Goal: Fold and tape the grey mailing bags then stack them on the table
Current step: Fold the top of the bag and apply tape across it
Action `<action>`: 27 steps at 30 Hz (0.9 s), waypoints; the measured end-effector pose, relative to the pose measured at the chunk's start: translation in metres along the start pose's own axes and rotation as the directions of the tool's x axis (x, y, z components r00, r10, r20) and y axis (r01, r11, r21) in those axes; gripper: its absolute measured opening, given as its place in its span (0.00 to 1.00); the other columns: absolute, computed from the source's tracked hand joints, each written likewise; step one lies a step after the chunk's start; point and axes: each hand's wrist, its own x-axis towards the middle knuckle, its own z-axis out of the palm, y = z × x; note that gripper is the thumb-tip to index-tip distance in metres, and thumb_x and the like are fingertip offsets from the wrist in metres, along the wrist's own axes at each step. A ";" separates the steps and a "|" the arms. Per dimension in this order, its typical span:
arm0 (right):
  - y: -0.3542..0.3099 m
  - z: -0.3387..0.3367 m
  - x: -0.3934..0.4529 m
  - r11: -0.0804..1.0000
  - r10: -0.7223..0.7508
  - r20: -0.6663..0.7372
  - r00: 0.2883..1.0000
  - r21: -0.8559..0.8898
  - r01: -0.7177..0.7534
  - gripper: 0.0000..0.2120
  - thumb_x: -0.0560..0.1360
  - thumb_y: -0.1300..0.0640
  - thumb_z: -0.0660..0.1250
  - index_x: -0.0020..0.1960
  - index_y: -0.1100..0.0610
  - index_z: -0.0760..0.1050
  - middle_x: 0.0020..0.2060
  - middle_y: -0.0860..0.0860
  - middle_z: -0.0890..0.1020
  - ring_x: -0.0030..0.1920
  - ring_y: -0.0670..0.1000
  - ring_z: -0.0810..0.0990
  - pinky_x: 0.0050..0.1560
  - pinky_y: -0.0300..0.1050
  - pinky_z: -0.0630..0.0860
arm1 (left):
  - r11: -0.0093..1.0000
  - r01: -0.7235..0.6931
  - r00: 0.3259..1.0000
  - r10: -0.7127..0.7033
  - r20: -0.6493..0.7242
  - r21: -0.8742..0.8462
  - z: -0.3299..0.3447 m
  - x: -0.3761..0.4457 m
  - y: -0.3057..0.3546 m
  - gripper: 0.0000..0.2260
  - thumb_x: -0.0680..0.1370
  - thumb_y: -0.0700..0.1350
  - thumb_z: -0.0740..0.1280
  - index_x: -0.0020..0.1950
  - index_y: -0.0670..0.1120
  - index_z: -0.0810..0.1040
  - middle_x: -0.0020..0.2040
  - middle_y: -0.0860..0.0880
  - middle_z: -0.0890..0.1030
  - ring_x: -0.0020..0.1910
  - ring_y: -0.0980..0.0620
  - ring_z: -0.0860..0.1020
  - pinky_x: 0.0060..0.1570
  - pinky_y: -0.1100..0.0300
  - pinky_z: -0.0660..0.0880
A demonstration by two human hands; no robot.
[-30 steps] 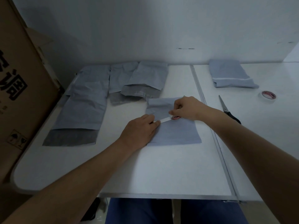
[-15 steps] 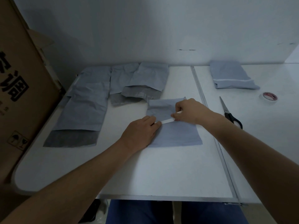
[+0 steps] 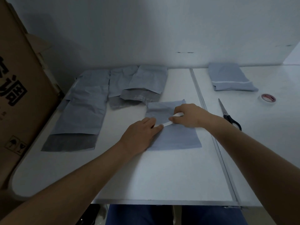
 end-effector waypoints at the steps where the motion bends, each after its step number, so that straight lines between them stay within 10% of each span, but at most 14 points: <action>1: 0.001 0.001 0.000 1.000 -0.008 0.018 1.000 0.021 0.008 0.13 0.77 0.42 0.63 0.49 0.51 0.77 0.44 0.50 0.77 0.42 0.51 0.78 0.43 0.44 0.72 | 1.000 0.000 1.000 0.000 0.000 -0.014 0.000 0.002 -0.001 0.19 0.69 0.42 0.75 0.60 0.47 0.80 0.43 0.48 0.74 0.38 0.50 0.73 0.29 0.61 0.61; 7: 0.005 0.004 0.003 0.999 -0.011 0.010 1.000 0.032 0.011 0.11 0.79 0.43 0.60 0.51 0.49 0.75 0.56 0.51 0.75 0.55 0.53 0.75 0.55 0.46 0.71 | 0.980 0.032 0.997 -0.016 0.081 -0.194 0.003 0.018 -0.006 0.11 0.76 0.40 0.63 0.53 0.41 0.82 0.45 0.47 0.76 0.43 0.47 0.74 0.33 0.52 0.76; 14: 0.008 0.007 0.003 0.977 0.046 -0.034 0.998 0.209 -0.038 0.16 0.73 0.40 0.68 0.43 0.54 0.77 0.38 0.48 0.80 0.40 0.48 0.78 0.44 0.45 0.74 | 0.981 0.058 0.998 -0.061 -0.011 -0.187 0.008 0.016 0.006 0.13 0.79 0.46 0.58 0.54 0.45 0.80 0.46 0.49 0.76 0.43 0.50 0.74 0.31 0.55 0.74; 27: 0.016 0.012 0.003 0.957 0.088 -0.118 0.989 0.285 -0.051 0.18 0.75 0.45 0.67 0.36 0.56 0.68 0.33 0.50 0.74 0.34 0.48 0.71 0.33 0.41 0.64 | 0.992 0.076 0.997 -0.077 -0.006 -0.102 0.009 0.013 0.009 0.17 0.79 0.49 0.56 0.56 0.47 0.82 0.44 0.50 0.76 0.42 0.51 0.75 0.27 0.60 0.69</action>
